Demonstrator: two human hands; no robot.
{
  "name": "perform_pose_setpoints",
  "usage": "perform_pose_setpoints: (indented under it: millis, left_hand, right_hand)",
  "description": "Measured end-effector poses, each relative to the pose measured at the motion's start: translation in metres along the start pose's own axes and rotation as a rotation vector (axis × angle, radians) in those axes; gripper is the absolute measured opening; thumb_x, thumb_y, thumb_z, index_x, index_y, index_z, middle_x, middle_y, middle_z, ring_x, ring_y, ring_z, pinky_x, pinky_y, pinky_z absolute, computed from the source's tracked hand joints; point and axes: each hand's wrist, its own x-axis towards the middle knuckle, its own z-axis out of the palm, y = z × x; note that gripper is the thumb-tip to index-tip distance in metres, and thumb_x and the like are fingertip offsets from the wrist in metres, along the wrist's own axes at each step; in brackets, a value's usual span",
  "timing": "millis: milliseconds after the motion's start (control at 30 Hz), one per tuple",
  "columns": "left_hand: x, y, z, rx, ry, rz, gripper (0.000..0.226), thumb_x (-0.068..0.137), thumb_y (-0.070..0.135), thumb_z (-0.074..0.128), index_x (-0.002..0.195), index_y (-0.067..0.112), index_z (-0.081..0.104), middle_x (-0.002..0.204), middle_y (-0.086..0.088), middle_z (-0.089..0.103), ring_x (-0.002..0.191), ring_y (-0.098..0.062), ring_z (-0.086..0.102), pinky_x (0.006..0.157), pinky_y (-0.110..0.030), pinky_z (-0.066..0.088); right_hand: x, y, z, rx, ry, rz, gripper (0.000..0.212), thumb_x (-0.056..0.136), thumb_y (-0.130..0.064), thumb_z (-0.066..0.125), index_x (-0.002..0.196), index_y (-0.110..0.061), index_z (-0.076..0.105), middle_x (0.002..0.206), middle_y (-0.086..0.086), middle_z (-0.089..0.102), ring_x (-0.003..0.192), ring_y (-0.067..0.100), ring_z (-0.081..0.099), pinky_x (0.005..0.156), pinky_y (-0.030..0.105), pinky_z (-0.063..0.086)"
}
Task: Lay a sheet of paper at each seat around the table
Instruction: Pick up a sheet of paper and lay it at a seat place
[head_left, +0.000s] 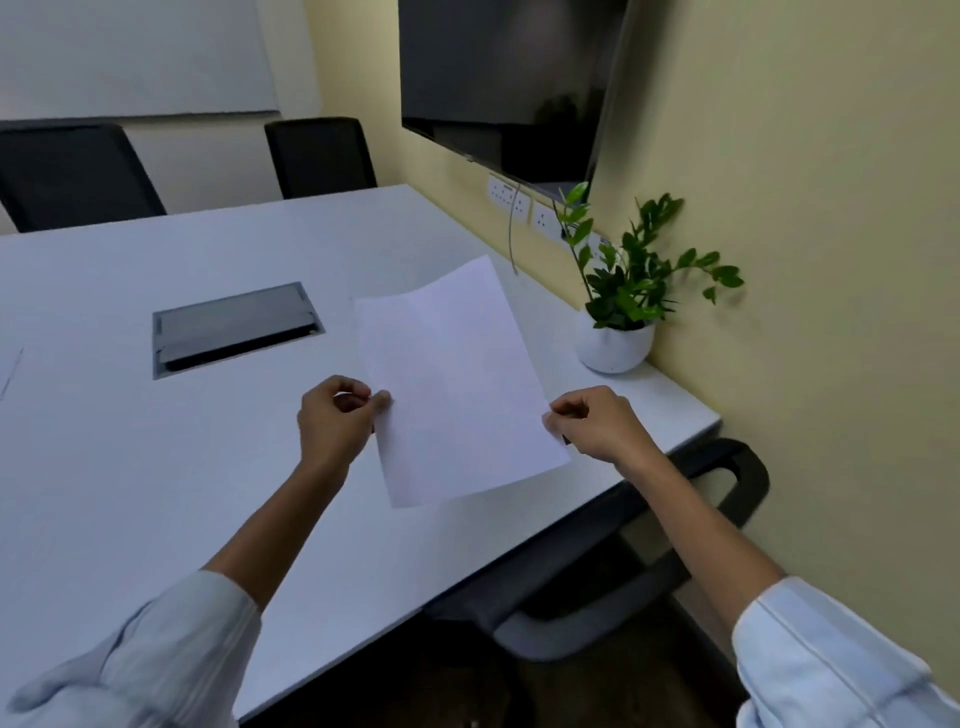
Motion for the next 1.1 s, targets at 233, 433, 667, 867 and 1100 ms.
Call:
perform_pose_setpoints:
  millis: [233, 433, 667, 867, 1100]
  left_hand:
    - [0.073, -0.046, 0.067, 0.16, -0.053, -0.127, 0.013, 0.078, 0.003, 0.075, 0.08, 0.014, 0.071, 0.085, -0.01, 0.073, 0.074, -0.024, 0.067, 0.068, -0.032, 0.057]
    - [0.109, -0.097, 0.113, 0.243, 0.03, -0.22, 0.012, 0.073, 0.003, 0.077, 0.081, 0.011, 0.072, 0.083, -0.008, 0.074, 0.08, -0.027, 0.072, 0.08, -0.038, 0.062]
    - [0.127, -0.171, 0.164, 0.334, 0.15, -0.305, 0.011, 0.073, 0.008, 0.08, 0.079, 0.008, 0.071, 0.079, -0.006, 0.073, 0.076, -0.022, 0.068, 0.072, -0.028, 0.054]
    - [0.113, -0.216, 0.18, 0.37, 0.16, -0.371, 0.016, 0.07, 0.013, 0.083, 0.071, 0.01, 0.067, 0.072, -0.004, 0.071, 0.068, -0.021, 0.067, 0.062, -0.018, 0.047]
    - [0.105, -0.232, 0.184, 0.374, 0.152, -0.402, 0.021, 0.068, 0.015, 0.085, 0.068, 0.012, 0.065, 0.069, -0.004, 0.07, 0.066, -0.026, 0.07, 0.062, -0.024, 0.053]
  right_hand:
    - [0.132, 0.035, 0.01, -0.094, -0.167, 0.126, 0.006, 0.083, -0.02, 0.075, 0.087, -0.015, 0.075, 0.085, 0.007, 0.076, 0.086, 0.021, 0.074, 0.069, 0.03, 0.057]
    - [0.21, 0.074, 0.04, -0.148, -0.288, 0.191, 0.016, 0.081, -0.015, 0.079, 0.07, -0.02, 0.068, 0.091, 0.012, 0.078, 0.09, 0.026, 0.075, 0.084, 0.038, 0.061]
    - [0.272, 0.147, 0.082, -0.113, -0.403, 0.251, 0.019, 0.078, -0.016, 0.082, 0.067, -0.022, 0.068, 0.089, 0.012, 0.079, 0.088, 0.023, 0.076, 0.085, 0.033, 0.059]
    - [0.282, 0.196, 0.092, -0.082, -0.456, 0.354, 0.017, 0.073, -0.02, 0.088, 0.085, -0.014, 0.077, 0.084, 0.005, 0.077, 0.07, 0.009, 0.071, 0.065, 0.017, 0.05]
    - [0.284, 0.211, 0.102, -0.091, -0.446, 0.37, 0.025, 0.071, -0.02, 0.089, 0.09, -0.008, 0.079, 0.088, 0.008, 0.079, 0.083, 0.02, 0.075, 0.083, 0.024, 0.056]
